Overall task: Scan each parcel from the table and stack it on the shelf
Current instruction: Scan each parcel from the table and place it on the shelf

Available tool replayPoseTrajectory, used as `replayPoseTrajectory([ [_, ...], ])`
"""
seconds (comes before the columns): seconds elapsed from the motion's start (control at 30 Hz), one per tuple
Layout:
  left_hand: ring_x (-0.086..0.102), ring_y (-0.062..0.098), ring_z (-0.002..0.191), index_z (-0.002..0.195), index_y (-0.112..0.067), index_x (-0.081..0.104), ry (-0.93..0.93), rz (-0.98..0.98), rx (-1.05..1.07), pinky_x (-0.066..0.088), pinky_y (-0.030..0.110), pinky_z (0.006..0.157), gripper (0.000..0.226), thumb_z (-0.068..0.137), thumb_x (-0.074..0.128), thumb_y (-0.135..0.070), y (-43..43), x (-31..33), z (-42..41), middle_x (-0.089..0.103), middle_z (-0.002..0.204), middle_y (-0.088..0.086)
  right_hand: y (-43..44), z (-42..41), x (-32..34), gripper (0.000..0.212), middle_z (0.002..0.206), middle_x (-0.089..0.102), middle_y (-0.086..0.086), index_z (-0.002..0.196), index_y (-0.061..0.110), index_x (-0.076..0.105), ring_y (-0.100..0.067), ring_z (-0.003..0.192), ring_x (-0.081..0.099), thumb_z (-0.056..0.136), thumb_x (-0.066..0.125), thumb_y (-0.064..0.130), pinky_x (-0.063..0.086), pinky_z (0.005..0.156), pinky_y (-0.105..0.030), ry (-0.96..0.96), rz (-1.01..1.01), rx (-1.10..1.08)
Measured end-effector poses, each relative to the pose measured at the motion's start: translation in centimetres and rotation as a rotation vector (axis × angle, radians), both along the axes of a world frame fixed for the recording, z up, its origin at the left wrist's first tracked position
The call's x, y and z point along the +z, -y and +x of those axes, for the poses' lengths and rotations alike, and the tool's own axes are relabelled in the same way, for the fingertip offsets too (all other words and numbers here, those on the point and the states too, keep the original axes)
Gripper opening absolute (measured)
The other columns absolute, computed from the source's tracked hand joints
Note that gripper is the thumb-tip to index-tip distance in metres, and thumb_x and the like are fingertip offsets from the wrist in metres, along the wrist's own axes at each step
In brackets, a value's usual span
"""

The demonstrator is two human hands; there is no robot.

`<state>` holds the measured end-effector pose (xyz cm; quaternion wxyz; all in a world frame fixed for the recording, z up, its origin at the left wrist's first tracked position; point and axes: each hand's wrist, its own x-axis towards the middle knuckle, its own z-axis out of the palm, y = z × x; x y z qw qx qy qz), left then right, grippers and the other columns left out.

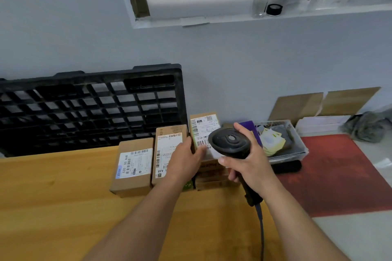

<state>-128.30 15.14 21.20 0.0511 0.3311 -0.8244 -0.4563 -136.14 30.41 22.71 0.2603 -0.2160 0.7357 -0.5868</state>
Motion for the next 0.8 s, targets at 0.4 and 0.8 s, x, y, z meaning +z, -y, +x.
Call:
replayPoseTrajectory([
  [0.4, 0.041, 0.018, 0.131, 0.149, -0.04, 0.021, -0.27, 0.112, -0.079, 0.045, 0.038, 0.103, 0.068, 0.092, 0.057, -0.046, -0.3, 3.6, 6.1, 0.035, 0.147, -0.004, -1.1, 6.1, 4.2, 0.085, 0.119, 0.062, 0.004, 0.122, 0.061, 0.038, -0.025, 0.05, 0.061, 0.075, 0.08, 0.005, 0.052, 0.05, -0.031, -0.054, -0.11, -0.044],
  [0.8, 0.054, 0.013, 0.116, 0.139, -0.05, 0.009, -0.388, 0.298, -0.044, 0.047, 0.015, 0.072, 0.101, 0.078, 0.077, -0.009, 5.1, 7.2, 15.4, 0.052, 0.128, -0.002, 3.2, 13.0, 8.6, 0.085, 0.119, 0.062, -0.003, 0.124, 0.06, 0.038, -0.026, 0.052, 0.063, 0.075, 0.08, 0.006, 0.055, 0.052, -0.032, -0.19, -0.145, 0.065],
])
